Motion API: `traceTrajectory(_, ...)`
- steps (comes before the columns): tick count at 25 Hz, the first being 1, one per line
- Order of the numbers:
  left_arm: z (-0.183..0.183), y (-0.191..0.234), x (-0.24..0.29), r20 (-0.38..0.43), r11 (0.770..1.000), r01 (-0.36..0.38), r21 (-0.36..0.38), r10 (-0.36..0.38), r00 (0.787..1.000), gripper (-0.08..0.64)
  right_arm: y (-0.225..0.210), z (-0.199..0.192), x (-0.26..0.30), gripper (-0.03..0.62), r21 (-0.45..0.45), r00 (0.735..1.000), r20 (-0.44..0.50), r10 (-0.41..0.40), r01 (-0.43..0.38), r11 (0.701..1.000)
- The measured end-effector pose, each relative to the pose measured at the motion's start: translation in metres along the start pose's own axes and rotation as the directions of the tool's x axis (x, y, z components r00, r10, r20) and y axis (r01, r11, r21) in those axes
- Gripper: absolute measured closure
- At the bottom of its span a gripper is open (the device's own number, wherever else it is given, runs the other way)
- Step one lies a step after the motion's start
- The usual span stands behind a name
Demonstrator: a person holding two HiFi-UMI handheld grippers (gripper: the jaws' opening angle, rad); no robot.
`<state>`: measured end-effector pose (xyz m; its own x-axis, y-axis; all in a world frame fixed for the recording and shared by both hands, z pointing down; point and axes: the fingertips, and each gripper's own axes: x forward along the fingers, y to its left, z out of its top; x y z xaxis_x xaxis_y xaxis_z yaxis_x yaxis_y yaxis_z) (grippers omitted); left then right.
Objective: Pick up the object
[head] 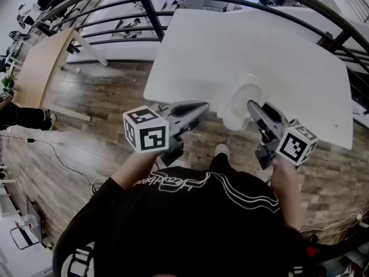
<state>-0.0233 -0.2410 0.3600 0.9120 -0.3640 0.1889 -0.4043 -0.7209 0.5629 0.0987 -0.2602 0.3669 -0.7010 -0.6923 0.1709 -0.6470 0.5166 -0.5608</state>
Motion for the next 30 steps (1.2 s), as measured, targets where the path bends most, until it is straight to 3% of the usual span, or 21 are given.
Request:
traceTrajectory(7, -0.018, -0.077, -0.053, 0.040, 0.996, 0.046, 0.083, -0.050, 0.998, 0.554, 0.090, -0.032, -0.051, 0.465, -0.050, 0.998, 0.042, 0.054, -0.052, 0.997)
traceTrajectory(15, -0.028, -0.127, -0.112, 0.085, 0.990, 0.068, 0.124, -0.079, 0.993, 0.554, 0.162, -0.062, -0.079, 0.465, -0.099, 0.996, 0.048, 0.069, -0.065, 0.993)
traceTrajectory(23, -0.049, -0.156, -0.148, 0.091, 0.987, 0.087, 0.137, -0.100, 0.991, 0.554, 0.205, -0.086, -0.099, 0.465, -0.123, 0.995, 0.059, 0.079, -0.072, 0.990)
traceTrajectory(30, -0.046, -0.166, -0.154, 0.083, 0.982, 0.100, 0.158, -0.114, 0.990, 0.554, 0.213, -0.085, -0.106, 0.465, -0.116, 0.994, 0.083, 0.068, -0.058, 0.992)
